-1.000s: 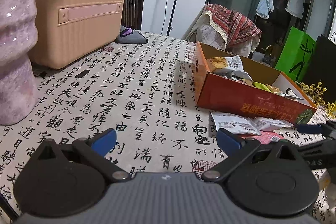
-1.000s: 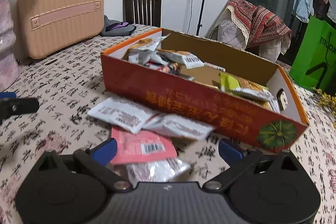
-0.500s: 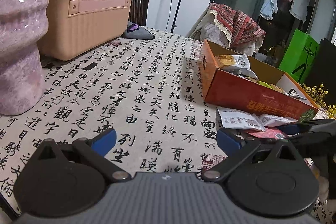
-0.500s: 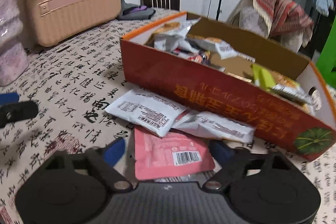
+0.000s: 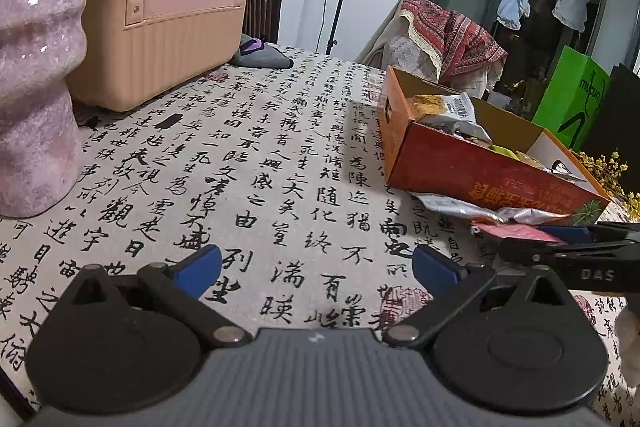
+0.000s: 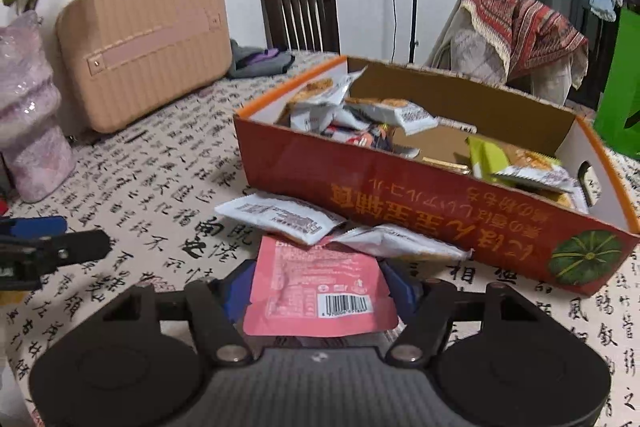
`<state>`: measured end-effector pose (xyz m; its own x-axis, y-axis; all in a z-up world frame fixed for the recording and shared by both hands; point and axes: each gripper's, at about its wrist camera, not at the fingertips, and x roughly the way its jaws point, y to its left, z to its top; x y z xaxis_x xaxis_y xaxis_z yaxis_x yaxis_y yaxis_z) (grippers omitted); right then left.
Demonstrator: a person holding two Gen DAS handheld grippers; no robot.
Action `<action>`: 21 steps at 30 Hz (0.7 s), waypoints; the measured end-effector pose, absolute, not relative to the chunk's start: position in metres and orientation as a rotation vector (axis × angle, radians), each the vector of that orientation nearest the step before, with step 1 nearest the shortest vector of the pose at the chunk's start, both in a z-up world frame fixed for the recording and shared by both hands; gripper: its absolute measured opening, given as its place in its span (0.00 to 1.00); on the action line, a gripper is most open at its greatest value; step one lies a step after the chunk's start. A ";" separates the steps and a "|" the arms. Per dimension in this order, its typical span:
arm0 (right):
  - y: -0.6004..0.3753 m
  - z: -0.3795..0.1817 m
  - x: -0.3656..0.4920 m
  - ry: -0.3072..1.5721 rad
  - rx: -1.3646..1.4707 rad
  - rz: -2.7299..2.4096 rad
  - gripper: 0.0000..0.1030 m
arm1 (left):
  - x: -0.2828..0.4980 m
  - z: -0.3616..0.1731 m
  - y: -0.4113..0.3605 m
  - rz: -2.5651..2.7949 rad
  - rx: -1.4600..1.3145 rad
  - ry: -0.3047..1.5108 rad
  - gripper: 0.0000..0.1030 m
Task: Organize snacks
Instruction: 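Grasp the pink bibizan packet with the right tool, then grasp a white biscuit packet with the left tool while the right tool holds the pink packet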
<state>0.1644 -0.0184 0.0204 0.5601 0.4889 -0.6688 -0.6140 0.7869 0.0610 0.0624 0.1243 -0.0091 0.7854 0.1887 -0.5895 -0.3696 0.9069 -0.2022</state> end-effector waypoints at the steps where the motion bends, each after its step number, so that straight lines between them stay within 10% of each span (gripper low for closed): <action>1: -0.022 0.023 0.162 0.718 -0.181 0.656 0.66 | 0.063 -0.009 0.123 0.306 -0.314 0.598 1.00; 21: -0.133 0.039 0.150 0.603 0.001 0.525 0.66 | 0.113 -0.005 0.038 0.140 -0.214 0.681 1.00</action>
<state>0.1503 -0.1332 0.0387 0.6967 0.4713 -0.5408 -0.4708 0.8692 0.1509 0.1134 0.0378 -0.0050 0.7686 0.0588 -0.6370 -0.1980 0.9687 -0.1496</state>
